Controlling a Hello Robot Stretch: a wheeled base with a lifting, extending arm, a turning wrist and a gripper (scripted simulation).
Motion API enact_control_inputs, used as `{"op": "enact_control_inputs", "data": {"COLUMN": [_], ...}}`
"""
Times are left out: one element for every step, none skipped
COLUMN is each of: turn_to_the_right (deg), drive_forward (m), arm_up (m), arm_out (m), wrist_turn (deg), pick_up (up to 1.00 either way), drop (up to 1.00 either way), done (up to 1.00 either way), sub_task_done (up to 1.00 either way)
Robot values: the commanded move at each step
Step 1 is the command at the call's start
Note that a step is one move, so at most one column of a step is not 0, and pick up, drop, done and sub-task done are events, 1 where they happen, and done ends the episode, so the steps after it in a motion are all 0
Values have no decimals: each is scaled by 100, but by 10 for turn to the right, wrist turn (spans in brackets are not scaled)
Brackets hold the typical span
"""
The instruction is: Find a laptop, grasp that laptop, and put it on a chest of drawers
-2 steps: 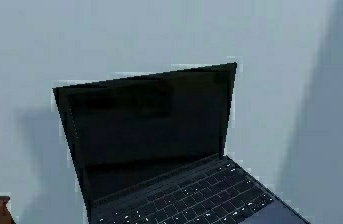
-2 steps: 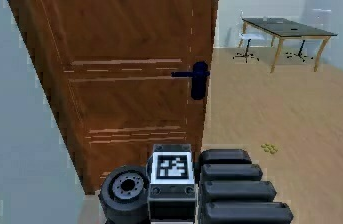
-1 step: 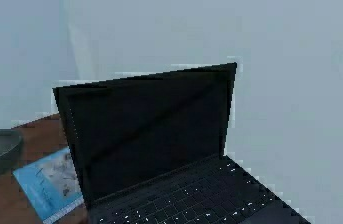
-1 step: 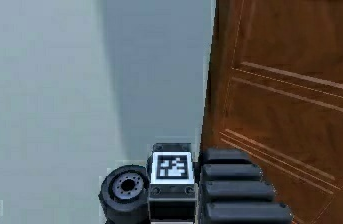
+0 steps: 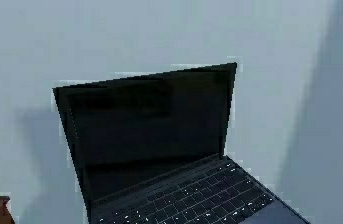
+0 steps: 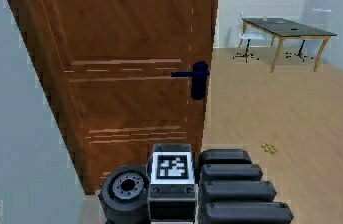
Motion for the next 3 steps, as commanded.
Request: {"op": "enact_control_inputs", "data": {"turn_to_the_right": [450, 450, 270], "drive_forward": [0, 0, 0], "arm_up": [0, 0, 0], "arm_out": [0, 0, 0], "wrist_turn": [0, 0, 0], "pick_up": [0, 0, 0], "drop": [0, 0, 0], "done": [0, 0, 0], "sub_task_done": [0, 0, 0]}}
